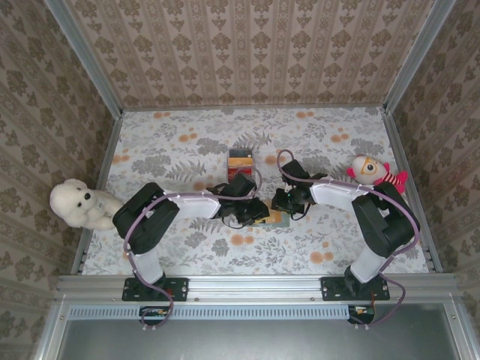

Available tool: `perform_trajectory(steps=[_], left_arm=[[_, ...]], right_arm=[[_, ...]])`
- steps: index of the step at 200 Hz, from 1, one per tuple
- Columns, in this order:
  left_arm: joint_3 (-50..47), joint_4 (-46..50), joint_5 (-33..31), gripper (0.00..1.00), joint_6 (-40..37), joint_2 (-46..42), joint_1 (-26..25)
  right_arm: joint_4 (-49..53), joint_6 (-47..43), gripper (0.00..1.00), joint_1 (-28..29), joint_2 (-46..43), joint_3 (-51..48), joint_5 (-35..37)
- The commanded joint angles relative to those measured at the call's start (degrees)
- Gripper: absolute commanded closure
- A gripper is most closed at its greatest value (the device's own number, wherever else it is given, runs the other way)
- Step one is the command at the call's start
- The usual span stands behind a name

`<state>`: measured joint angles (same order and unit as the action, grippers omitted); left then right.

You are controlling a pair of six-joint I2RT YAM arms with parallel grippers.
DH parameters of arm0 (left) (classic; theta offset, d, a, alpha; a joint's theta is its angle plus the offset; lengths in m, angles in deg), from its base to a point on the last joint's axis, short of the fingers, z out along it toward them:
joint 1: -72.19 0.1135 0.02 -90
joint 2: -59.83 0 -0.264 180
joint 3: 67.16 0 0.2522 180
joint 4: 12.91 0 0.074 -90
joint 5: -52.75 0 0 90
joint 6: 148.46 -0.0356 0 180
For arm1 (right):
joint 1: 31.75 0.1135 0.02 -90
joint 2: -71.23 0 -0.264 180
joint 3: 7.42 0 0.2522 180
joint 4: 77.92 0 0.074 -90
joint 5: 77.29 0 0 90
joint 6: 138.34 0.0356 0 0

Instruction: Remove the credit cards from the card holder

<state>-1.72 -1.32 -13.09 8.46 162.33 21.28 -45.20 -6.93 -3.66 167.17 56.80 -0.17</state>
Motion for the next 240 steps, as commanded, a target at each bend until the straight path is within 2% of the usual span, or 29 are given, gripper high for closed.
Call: perform_trajectory(steps=[1,56,139,186,240], left_arm=[[0.49,3.78,-1.19,0.74,0.7,0.86,0.03],[3.84,13.57,-3.9,0.68,-0.7,2.31,-0.44],[9.02,19.29,-4.61,0.67,-3.37,6.26,-1.37],[8.04,14.12,-2.25,0.73,-3.76,6.4,-0.4],[6.52,8.51,-0.52,0.73,-5.55,5.35,0.6]], right_arm=[[5.32,1.02,0.74,-0.68,3.02,-2.91,4.8],[5.48,1.55,0.74,-0.68,3.6,-2.91,4.71],[4.52,1.95,0.75,-0.68,3.58,-3.87,4.36],[4.12,2.01,0.75,-0.78,3.3,-4.29,3.49],[4.09,1.92,0.75,-0.87,3.2,-4.31,2.7]])
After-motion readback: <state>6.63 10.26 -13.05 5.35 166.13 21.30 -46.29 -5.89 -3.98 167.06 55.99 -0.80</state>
